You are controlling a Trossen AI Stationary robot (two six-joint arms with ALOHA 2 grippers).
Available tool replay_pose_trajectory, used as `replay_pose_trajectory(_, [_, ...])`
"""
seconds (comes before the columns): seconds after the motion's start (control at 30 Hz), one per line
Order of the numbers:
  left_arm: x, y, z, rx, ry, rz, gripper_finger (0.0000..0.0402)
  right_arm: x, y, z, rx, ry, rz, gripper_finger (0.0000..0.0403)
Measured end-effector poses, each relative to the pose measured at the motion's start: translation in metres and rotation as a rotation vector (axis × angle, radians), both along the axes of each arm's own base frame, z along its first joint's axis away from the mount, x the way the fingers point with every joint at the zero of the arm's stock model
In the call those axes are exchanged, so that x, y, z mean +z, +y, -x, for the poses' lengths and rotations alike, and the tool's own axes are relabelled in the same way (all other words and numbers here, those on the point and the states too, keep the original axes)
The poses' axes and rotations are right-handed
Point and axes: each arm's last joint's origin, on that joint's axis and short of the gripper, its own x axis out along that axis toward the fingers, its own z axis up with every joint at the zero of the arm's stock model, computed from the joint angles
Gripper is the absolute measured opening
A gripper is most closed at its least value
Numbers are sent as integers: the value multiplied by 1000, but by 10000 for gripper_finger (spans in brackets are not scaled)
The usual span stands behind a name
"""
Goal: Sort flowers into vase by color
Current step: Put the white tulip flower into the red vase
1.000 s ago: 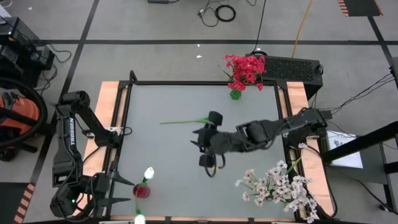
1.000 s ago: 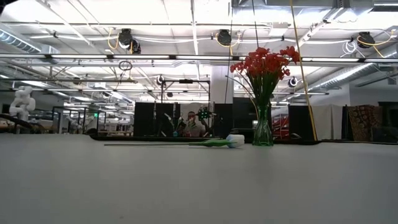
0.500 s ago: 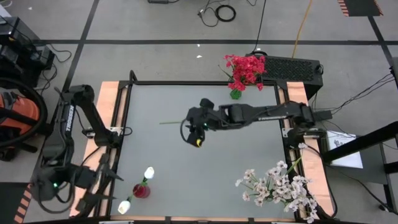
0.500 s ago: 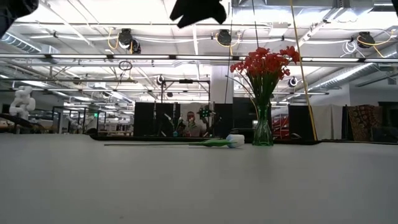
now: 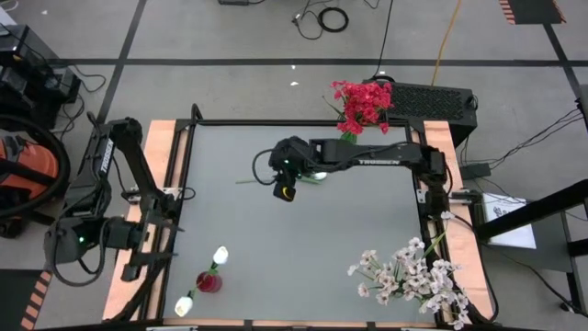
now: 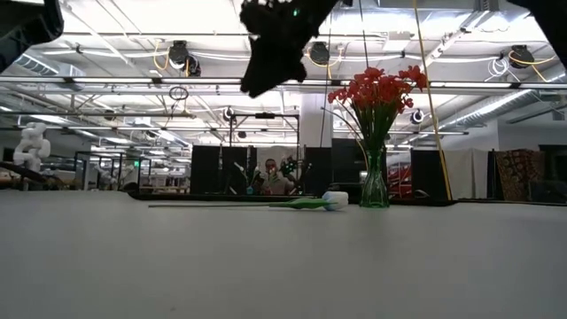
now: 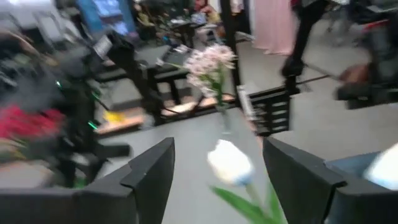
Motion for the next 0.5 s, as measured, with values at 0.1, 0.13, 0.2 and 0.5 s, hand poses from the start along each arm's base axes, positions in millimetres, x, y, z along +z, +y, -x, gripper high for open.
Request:
replay_pose_trajectory(0.1, [3,5,-3,56,-41,-104,238,-12,-10,-5,17,25,-10,149])
replay_pose_trajectory(0.13, [3,6,-4,63,-46,-132,237,-15,-13,-6,23,32,-15,153])
replay_pose_trajectory(0.2, [3,8,-6,84,-46,-125,236,-24,-20,-8,23,54,-13,163])
replay_pose_trajectory(0.5, [3,21,-27,260,-34,-20,235,-62,-44,-20,17,124,9,214])
